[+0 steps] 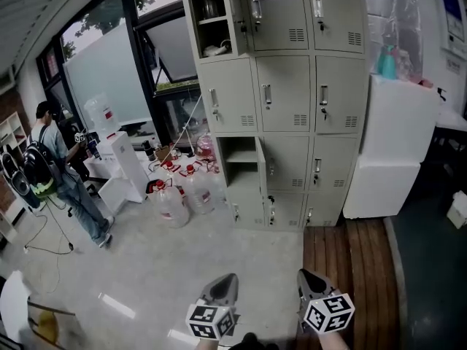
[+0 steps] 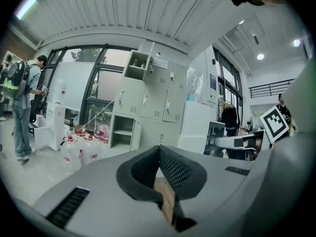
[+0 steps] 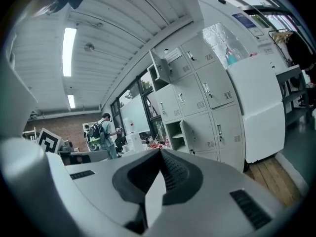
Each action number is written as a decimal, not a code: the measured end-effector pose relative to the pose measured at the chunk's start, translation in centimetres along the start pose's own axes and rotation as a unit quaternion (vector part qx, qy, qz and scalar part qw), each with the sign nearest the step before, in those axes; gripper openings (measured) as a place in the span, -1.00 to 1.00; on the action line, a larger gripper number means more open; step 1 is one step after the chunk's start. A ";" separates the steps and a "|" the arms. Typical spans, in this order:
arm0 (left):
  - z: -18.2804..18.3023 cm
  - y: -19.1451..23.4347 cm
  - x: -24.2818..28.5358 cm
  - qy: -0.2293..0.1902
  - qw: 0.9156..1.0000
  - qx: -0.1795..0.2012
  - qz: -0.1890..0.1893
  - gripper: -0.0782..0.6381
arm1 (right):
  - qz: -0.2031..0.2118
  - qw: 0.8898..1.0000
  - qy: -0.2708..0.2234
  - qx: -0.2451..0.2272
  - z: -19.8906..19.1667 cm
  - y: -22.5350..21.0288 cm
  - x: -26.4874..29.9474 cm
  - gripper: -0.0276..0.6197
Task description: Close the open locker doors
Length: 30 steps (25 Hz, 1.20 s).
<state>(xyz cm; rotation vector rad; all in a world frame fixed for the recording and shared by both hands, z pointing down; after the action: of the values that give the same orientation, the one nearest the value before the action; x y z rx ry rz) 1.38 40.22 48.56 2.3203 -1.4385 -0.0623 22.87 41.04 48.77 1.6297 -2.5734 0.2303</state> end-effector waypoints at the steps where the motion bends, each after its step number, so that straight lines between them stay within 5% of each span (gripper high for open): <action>1: 0.6 -0.2 0.2 -0.005 1.000 0.006 -0.002 -0.73 | 0.001 1.000 -0.005 -0.006 0.5 -0.1 0.0 -0.90; 17: 11.2 1.0 4.7 -0.088 0.994 0.059 -0.002 -0.72 | 0.028 0.995 -0.092 -0.024 10.1 -1.9 6.0 -0.87; 30: 23.7 9.0 16.1 -0.155 0.985 0.065 -0.025 -0.72 | 0.035 0.990 -0.129 -0.045 17.9 -4.4 21.3 -0.75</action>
<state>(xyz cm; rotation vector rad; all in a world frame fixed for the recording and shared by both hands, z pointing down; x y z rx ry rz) -4.61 15.27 32.94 2.5401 -1.5704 -0.3678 17.89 17.10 34.79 1.6354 -2.7829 -0.0988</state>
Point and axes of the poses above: the fingertips, and each gripper's own axes: x forward along the fingers, y to its left, z out of its top, the point moved 4 cm from there along -x, backward along the fingers, and after that the axes turned 12 degrees about -x, right-handed, at the moved point
